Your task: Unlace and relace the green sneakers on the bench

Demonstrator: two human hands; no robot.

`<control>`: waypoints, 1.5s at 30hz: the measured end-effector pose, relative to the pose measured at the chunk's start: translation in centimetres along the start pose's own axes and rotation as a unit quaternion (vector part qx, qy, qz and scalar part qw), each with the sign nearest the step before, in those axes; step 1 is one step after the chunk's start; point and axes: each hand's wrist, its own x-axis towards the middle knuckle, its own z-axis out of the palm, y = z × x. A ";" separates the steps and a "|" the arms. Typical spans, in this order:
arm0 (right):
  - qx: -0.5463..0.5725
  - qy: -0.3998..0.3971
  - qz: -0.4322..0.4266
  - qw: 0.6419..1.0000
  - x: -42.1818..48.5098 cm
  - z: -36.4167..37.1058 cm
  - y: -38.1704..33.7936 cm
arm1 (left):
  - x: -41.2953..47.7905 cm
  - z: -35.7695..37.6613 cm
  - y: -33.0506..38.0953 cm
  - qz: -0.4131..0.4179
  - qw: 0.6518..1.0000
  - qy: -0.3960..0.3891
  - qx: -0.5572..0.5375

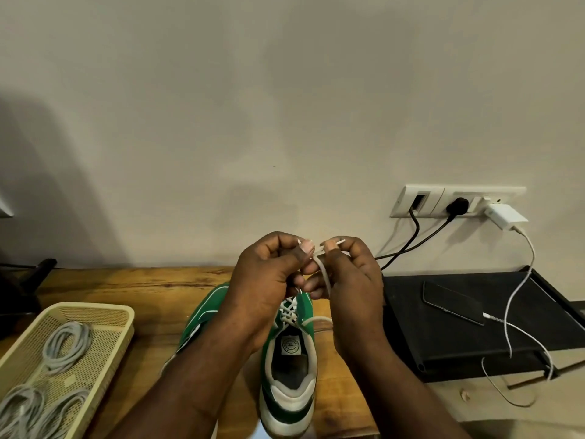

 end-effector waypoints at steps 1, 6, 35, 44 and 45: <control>0.009 0.013 0.008 1.000 0.1 -0.1 0.0 | 0.0 0.0 0.0 0.007 1.000 0.004 0.014; -0.005 0.068 0.015 0.998 0.5 -0.3 0.0 | 0.2 -0.4 -0.2 0.082 0.989 0.040 0.118; 0.025 -0.132 0.027 0.991 0.5 -0.9 0.6 | 0.7 -2.1 0.6 0.103 0.971 0.086 0.197; -0.017 -0.127 -0.041 0.991 0.4 -0.6 0.5 | 0.4 -2.1 1.1 0.059 0.985 0.092 0.133; -0.020 -0.105 -0.028 0.994 0.4 -0.6 0.5 | 0.4 -2.0 1.1 0.055 0.986 0.092 0.126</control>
